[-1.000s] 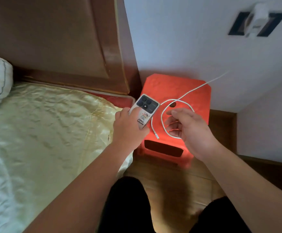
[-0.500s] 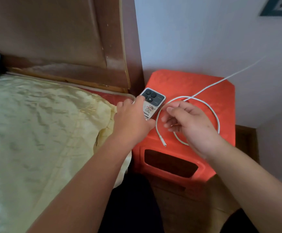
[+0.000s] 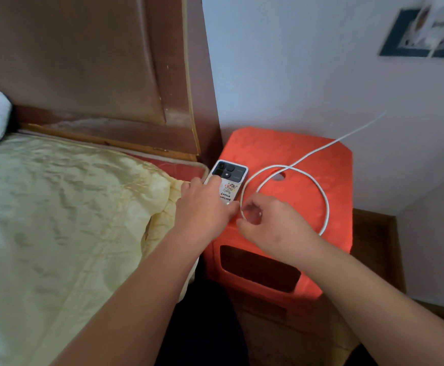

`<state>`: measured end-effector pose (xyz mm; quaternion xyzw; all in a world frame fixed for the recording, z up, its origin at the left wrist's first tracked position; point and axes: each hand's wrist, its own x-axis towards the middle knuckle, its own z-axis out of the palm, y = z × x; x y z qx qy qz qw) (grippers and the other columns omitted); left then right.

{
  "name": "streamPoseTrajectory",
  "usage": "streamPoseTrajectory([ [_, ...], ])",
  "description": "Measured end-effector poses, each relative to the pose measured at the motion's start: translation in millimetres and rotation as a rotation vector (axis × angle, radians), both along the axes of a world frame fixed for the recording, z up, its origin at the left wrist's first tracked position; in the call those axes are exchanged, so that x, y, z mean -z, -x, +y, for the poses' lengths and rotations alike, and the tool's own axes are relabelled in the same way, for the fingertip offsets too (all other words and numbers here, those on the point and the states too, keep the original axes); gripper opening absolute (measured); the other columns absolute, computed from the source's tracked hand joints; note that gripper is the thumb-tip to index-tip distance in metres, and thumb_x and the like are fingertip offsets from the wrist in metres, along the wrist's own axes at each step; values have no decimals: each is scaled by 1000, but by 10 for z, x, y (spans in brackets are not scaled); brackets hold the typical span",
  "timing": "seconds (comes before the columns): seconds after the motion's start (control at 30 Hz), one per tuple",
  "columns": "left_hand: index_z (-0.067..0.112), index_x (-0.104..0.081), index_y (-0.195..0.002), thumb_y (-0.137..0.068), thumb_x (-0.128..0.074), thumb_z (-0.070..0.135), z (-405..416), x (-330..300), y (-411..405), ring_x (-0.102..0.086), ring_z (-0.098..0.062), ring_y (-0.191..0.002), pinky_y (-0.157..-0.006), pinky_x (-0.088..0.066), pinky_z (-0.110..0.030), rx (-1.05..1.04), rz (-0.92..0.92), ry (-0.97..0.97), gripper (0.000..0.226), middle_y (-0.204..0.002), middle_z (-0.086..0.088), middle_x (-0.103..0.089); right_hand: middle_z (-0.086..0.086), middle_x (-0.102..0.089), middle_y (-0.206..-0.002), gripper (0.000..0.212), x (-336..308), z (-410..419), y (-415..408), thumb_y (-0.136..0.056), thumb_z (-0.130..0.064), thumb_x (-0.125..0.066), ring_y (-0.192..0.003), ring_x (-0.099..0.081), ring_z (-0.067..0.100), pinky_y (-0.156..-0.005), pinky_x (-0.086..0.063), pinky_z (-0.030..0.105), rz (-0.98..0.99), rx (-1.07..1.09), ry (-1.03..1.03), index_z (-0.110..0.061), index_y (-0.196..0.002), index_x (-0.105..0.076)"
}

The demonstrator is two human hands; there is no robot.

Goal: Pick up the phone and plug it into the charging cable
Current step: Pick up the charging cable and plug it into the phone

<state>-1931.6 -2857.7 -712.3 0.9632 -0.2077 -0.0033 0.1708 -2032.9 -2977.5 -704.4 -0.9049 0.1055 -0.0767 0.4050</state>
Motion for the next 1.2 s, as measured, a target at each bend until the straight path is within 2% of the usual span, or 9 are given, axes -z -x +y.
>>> streamPoseTrajectory([
  [0.13,21,-58,-110,-71,-63,59,15,-38,4,-46,-34,-102,-83,-42,-41,12,1,-6,55,-96,-8,-50,-4,-58,-87,16,34,50,23,-77,-33,-61,-82,-57,21,-65,-45,33,61,-39,214,-22,-88,-57],
  [0.27,21,-58,-105,-73,-59,59,9,-67,-10,-50,-33,-96,-78,-44,-40,25,-17,-28,50,-89,-3,-44,-6,-48,-85,12,40,31,13,-80,-28,-56,-86,-58,25,-61,-34,31,102,-55,334,-26,-83,-46],
  [0.43,23,-55,-105,-75,-57,61,-1,-86,-12,-54,-32,-93,-70,-44,-38,32,-10,-110,49,-95,-8,-51,2,-58,-90,20,2,18,1,-81,-22,-54,-89,-60,31,-61,-32,33,162,-123,453,-26,-86,-35],
  [0.53,24,-51,-111,-74,-58,63,-18,-138,-27,-53,-30,-95,-66,-39,-35,30,27,-144,53,-92,-3,-43,-2,-50,-84,17,-19,16,11,-79,-23,-54,-87,-59,28,-60,-32,32,161,-108,422,-25,-88,-40],
  [0.63,25,-46,-115,-70,-62,60,-50,-188,-68,-54,-31,-97,-66,-39,-35,20,77,-181,59,-95,-3,-44,-9,-59,-75,12,-27,-42,53,-73,-21,-58,-73,-58,18,-57,-37,30,67,21,174,-26,-83,-55],
  [0.73,25,-44,-117,-67,-65,62,-73,-200,-93,-55,-31,-100,-67,-37,-35,7,103,-192,65,-98,-5,-48,-17,-59,-55,13,-46,-101,69,-73,-10,-67,-49,-49,2,-50,-38,21,-42,149,-263,-22,-74,-63],
  [0.9,27,-41,-122,-63,-67,65,-89,-217,-119,-54,-29,-103,-68,-39,-35,-43,151,-201,75,-98,-2,-44,3,-52,-60,20,-147,-132,109,-85,4,-64,-50,-39,14,-48,-29,29,-170,237,-920,-15,-81,-70],
  [1.03,27,-40,-127,-64,-68,68,-92,-212,-129,-54,-28,-105,-73,-42,-37,-60,162,-222,80,-112,-6,-52,3,-59,-63,27,-266,-178,139,-85,6,-63,-52,-50,9,-49,-41,21,-302,222,-1084,-17,-80,-76],
  [1.2,26,-38,-129,-59,-72,69,-79,-225,-138,-54,-27,-107,-75,-44,-37,-81,190,-185,88,-117,-7,-51,-3,-59,-60,28,-386,-182,186,-81,-1,-63,-56,-52,12,-52,-44,23,-438,136,-976,-26,-79,-75],
])
